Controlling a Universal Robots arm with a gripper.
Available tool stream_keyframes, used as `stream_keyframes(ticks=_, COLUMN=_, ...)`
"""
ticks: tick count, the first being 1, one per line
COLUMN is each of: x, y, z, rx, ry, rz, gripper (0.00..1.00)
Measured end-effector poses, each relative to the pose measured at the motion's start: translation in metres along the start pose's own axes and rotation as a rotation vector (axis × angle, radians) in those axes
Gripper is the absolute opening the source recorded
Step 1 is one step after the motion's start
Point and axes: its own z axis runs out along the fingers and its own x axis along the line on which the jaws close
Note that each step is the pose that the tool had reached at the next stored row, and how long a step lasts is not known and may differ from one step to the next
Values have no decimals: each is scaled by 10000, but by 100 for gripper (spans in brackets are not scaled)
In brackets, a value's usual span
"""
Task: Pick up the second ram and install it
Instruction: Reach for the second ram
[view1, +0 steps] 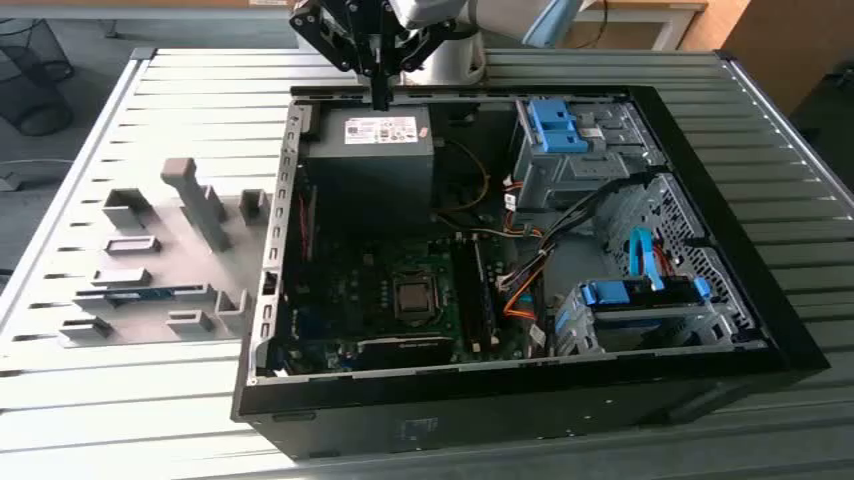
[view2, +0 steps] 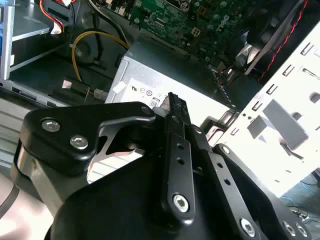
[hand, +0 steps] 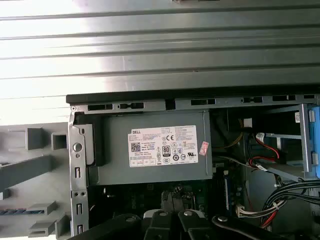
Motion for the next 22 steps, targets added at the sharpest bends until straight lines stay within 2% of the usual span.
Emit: stream_keyframes(ticks=22, x=60, y=-4, z=0, rx=0, ry=0, rz=0, gripper=10)
